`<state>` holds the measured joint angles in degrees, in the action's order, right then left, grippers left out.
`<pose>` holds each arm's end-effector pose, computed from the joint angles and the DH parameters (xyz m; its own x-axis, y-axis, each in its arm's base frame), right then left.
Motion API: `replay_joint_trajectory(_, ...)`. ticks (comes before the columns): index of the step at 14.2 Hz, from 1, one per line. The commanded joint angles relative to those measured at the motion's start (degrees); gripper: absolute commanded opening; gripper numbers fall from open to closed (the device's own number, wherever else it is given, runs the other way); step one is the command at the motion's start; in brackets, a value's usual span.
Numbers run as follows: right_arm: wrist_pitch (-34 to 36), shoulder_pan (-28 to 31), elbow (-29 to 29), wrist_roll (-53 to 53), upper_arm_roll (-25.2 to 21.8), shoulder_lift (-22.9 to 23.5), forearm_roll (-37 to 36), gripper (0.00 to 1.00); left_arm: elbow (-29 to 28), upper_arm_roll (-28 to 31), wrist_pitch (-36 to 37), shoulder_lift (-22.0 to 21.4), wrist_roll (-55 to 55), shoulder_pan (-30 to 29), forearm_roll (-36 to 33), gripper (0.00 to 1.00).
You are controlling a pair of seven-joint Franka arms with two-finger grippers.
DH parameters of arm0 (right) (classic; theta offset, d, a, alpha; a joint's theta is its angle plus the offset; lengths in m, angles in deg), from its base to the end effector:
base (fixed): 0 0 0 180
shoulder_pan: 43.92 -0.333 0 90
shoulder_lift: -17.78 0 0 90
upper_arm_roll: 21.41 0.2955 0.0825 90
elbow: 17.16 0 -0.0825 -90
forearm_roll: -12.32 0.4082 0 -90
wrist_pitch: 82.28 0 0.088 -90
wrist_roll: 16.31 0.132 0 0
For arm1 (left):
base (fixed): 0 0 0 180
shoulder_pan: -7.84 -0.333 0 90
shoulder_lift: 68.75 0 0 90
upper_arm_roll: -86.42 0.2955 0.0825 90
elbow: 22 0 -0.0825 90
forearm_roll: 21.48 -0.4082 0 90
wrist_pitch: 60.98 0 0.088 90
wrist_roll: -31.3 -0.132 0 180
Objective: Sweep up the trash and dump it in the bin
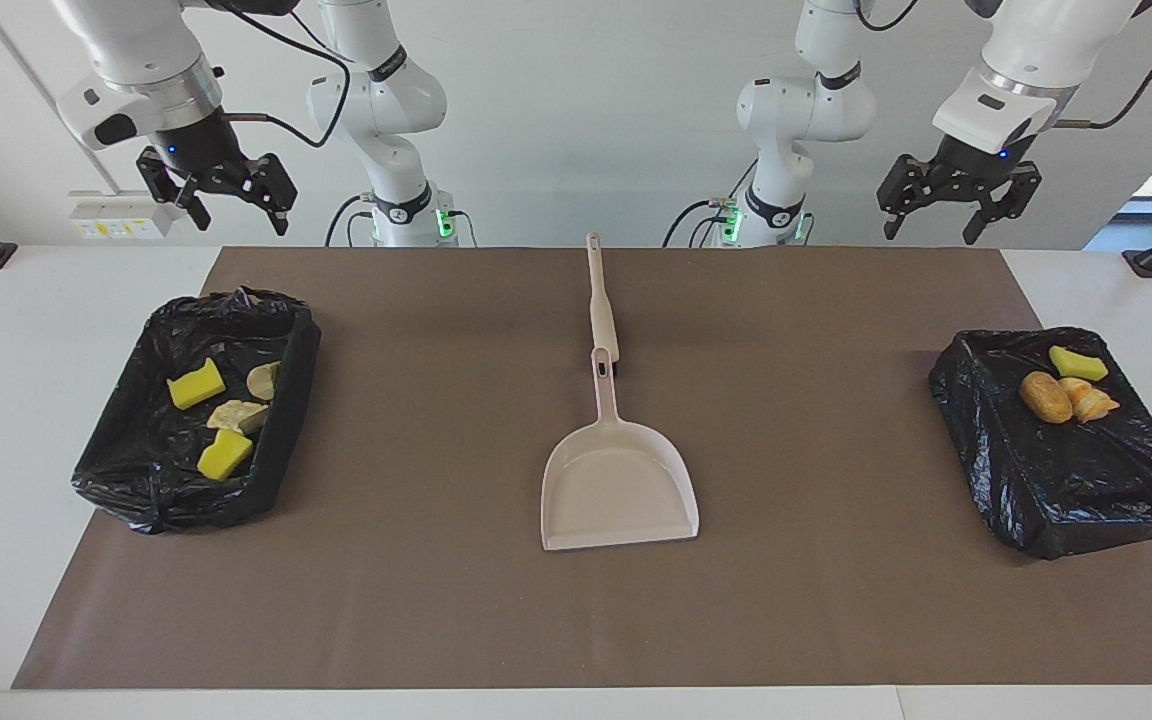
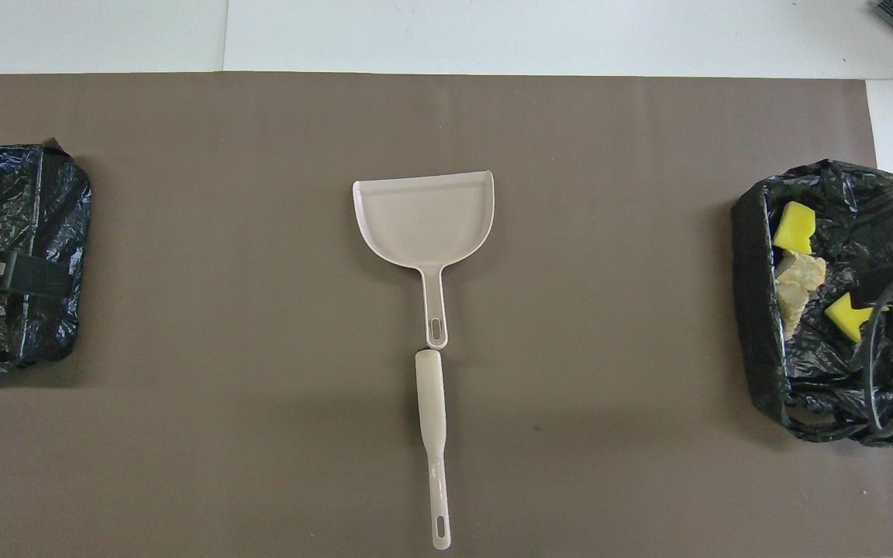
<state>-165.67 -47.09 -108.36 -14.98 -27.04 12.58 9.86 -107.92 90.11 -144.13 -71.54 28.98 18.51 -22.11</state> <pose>0.5380 -0.0314 0.6095 0.9965 -0.0702 -0.0451 -0.0686 -0.9970 0.0350 0.5477 -0.0646 0.6309 0.9871 -0.1604 -0.0001 -0.1604 -0.9870 -0.0078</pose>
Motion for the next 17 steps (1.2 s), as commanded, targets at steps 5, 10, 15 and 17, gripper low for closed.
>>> replay_joint_trajectory(5,-0.1,0.6,-3.0,-2.1,0.3,-2.5,1.3,1.0,3.2,-0.5,4.8,0.6,-0.8,-2.9,2.5,1.0)
replay_joint_trajectory(10,-0.5,0.6,-3.0,-2.1,0.3,-2.5,1.3,1.0,2.8,-0.7,4.4,0.5,-0.8,-4.8,1.8,1.0)
replay_joint_trajectory(15,-0.5,0.6,-3.0,-2.1,0.3,-2.4,1.3,1.0,2.8,-1.0,2.2,0.7,-1.0,-5.0,0.2,1.0)
replay_joint_trajectory(17,-0.7,0.6,-3.0,-2.1,0.3,-2.4,1.3,1.0,2.9,-1.1,2.0,0.8,-1.0,-5.6,0.0,1.0)
